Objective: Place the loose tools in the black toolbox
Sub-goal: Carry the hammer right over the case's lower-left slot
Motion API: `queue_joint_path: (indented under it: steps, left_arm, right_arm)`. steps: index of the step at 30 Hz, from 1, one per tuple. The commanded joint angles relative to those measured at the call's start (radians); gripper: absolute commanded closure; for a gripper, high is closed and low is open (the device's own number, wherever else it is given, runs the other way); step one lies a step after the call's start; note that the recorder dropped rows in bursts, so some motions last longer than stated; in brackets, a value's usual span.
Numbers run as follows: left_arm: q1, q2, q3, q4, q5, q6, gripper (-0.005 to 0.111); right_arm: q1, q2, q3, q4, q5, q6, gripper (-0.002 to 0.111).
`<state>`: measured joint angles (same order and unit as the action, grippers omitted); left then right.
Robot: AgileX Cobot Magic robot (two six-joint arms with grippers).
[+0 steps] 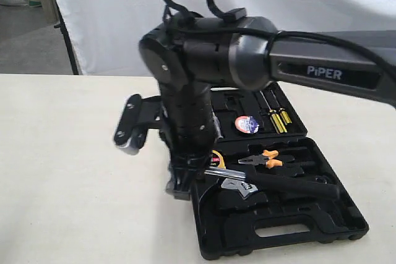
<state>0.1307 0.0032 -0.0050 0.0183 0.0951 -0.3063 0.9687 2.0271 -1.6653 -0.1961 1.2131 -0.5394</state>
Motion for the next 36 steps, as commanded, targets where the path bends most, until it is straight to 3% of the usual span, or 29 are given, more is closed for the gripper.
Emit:
queue_joint_path:
  steps: [1, 6, 12, 18, 36]
  left_arm:
    - [0.025, -0.003, -0.003, 0.004, -0.007, -0.005, 0.106]
    - [0.025, -0.003, -0.003, 0.004, -0.007, -0.005, 0.106]
    - [0.025, -0.003, -0.003, 0.004, -0.007, -0.005, 0.106]
    - [0.025, -0.003, -0.003, 0.004, -0.007, -0.005, 0.106]
    - [0.025, -0.003, -0.003, 0.004, -0.007, -0.005, 0.106]
  right_arm:
    - [-0.116, -0.021, 0.07, -0.012, 0.008, -0.024, 0.109]
    - [-0.189, -0.021, 0.134, -0.012, 0.008, -0.102, 0.109]
    - [-0.189, -0.021, 0.205, 0.059, -0.04, -0.303, 0.109]
    - [-0.16, -0.019, 0.22, 0.117, -0.091, -0.385, 0.109]
    - [-0.153, 0.004, 0.22, 0.129, -0.167, -0.391, 0.109]
